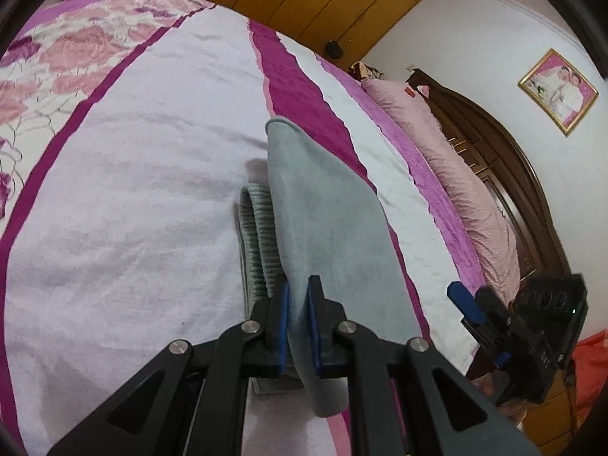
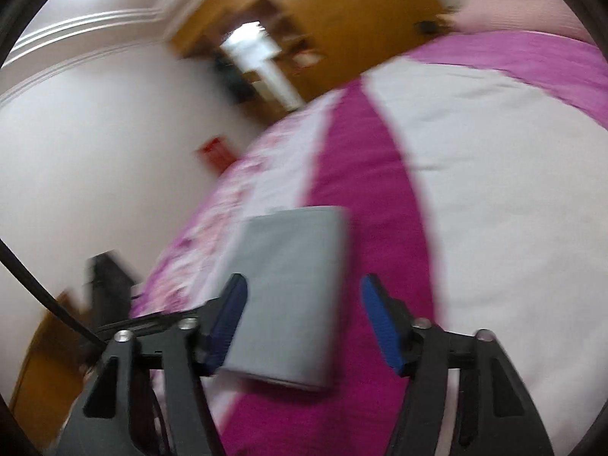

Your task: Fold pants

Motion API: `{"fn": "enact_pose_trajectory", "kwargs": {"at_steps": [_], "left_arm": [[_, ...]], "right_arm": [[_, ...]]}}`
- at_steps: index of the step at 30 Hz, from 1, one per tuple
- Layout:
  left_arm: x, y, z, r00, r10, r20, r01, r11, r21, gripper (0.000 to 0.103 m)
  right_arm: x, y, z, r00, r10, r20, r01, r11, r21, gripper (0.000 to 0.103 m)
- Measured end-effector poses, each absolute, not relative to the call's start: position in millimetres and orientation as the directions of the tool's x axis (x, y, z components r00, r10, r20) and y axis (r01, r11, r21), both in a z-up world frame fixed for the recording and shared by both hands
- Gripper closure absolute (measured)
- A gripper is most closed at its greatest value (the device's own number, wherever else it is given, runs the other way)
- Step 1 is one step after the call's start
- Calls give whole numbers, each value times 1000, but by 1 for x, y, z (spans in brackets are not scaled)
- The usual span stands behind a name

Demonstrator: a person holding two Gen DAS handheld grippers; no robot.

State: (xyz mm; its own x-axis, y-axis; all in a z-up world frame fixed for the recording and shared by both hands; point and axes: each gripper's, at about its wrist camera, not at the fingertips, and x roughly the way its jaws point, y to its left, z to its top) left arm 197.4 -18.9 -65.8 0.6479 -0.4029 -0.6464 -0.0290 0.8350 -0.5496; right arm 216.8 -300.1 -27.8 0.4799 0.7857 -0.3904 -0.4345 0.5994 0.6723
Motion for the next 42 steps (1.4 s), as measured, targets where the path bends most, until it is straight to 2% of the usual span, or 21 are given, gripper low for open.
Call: {"fn": "enact_pose_trajectory", "kwargs": {"at_steps": [1, 2, 5, 6, 7, 8, 11, 15, 19, 22, 25, 28, 32, 34, 37, 42], "left_arm": [[197, -19, -66, 652, -399, -645, -25, 839, -544, 93], [197, -19, -67, 652, -399, -645, -25, 838, -545, 93], [198, -18, -71, 643, -397, -655, -32, 841, -541, 93], [198, -19, -74, 638, -395, -661, -36, 842, -538, 93], [198, -20, -75, 639, -394, -661, -36, 843, -537, 93], [197, -21, -75, 642, -389, -660, -37, 845, -534, 93], [198, -20, -72, 643, -379, -666, -39, 852, -523, 92], [198, -14, -60, 644, -388, -659, -77, 825, -560, 91], [198, -14, -18, 721, -309, -620, -66, 861, -505, 91], [218, -27, -1, 726, -321, -608, -6, 881, -472, 91], [254, -41, -10, 673, -326, -664, 18, 904, -427, 98], [281, -46, -37, 622, -266, -736, 9, 943, -333, 100], [290, -35, -68, 602, -294, -742, -17, 924, -381, 102], [292, -38, -70, 599, -294, -745, 8, 932, -362, 101], [288, -40, -66, 603, -290, -743, 33, 940, -340, 101], [265, -38, -41, 613, -350, -708, 66, 916, -396, 101]], "right_arm": [[220, -293, -33, 421, 819, -391, -456, 564, 689, 79], [223, -287, -42, 373, 833, -409, -448, 547, 707, 87], [234, -283, -91, 209, 867, -453, -308, 498, 811, 96], [235, -286, -100, 195, 871, -451, -267, 490, 830, 102], [236, -292, -110, 186, 887, -422, -217, 456, 863, 103], [237, -295, -112, 184, 892, -413, -193, 445, 874, 103], [234, -294, -96, 199, 863, -464, -241, 502, 831, 103], [242, -293, -78, 193, 858, -476, -245, 511, 824, 102], [277, -295, -51, 203, 848, -489, -276, 529, 803, 102], [306, -289, -38, 198, 876, -439, -311, 481, 820, 102], [328, -268, -45, 164, 894, -418, -328, 449, 831, 102], [342, -254, -69, 151, 896, -419, -312, 445, 840, 102], [359, -266, -111, 152, 919, -364, -180, 388, 904, 102], [364, -273, -121, 167, 927, -337, -152, 361, 920, 102], [370, -283, -121, 221, 926, -308, -138, 342, 930, 102], [377, -290, -111, 238, 946, -221, -116, 253, 960, 100]]}}
